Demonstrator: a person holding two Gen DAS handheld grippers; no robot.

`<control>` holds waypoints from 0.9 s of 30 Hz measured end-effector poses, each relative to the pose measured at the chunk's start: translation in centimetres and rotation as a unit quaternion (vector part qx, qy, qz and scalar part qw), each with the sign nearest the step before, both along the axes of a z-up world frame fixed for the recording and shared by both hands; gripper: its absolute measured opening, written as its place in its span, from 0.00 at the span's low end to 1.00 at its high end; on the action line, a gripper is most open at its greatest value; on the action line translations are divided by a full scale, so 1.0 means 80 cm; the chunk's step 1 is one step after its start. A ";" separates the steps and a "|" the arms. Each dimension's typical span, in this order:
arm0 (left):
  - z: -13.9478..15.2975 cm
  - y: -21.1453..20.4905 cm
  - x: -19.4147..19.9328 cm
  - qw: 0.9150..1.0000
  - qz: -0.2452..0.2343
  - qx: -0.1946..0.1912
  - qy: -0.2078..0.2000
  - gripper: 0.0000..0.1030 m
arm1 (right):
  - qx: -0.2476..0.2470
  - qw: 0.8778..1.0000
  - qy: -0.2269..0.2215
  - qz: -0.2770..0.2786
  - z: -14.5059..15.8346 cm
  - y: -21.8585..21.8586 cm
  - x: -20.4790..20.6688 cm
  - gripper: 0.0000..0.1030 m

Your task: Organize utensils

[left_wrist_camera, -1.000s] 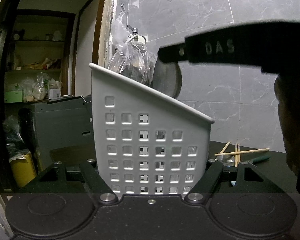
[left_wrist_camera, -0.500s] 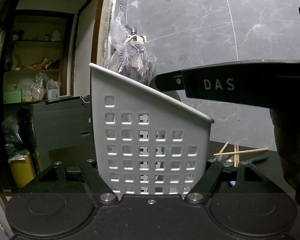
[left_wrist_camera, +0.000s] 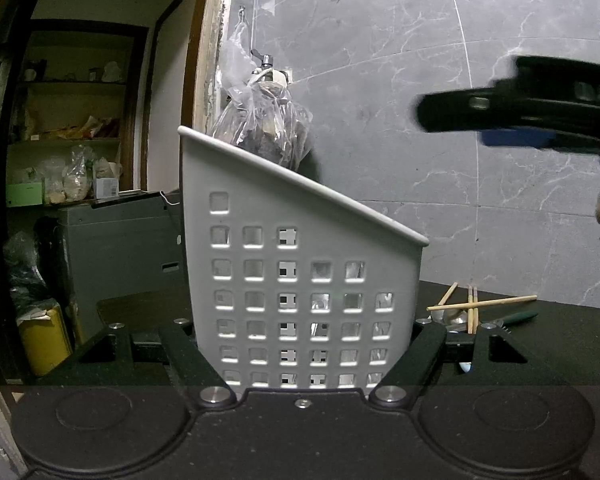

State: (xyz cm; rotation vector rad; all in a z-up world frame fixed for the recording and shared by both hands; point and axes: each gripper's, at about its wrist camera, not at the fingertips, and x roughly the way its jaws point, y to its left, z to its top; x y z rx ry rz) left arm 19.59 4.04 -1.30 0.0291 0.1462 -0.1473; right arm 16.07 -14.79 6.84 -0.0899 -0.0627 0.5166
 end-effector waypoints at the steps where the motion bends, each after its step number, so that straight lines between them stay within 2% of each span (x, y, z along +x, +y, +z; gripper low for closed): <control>1: 0.000 0.000 0.000 1.000 0.000 0.000 0.000 0.74 | 0.008 1.000 0.005 -0.008 0.000 -0.009 -0.001 0.85; 2: 0.000 0.001 0.000 1.000 -0.001 0.000 0.000 0.74 | 0.017 1.000 0.009 -0.015 -0.001 -0.017 -0.001 0.90; 5: 0.000 0.001 0.000 1.000 0.000 0.000 0.001 0.74 | 0.040 0.998 0.032 -0.033 -0.007 -0.039 -0.001 0.95; 10: 0.000 0.000 0.000 1.000 0.000 0.000 0.000 0.74 | 0.076 0.990 0.107 -0.043 -0.026 -0.070 0.006 1.00; 16: 0.000 0.000 0.000 1.000 0.000 0.000 0.000 0.74 | 0.088 0.978 0.186 -0.043 -0.054 -0.083 0.018 1.00; 19: 0.000 0.001 0.000 1.000 0.000 0.000 0.000 0.74 | 0.084 0.971 0.220 -0.042 -0.067 -0.082 0.020 1.00; 27: 0.000 0.001 0.001 1.000 -0.001 0.000 0.000 0.74 | 0.028 0.959 0.279 -0.035 -0.098 -0.054 0.027 1.00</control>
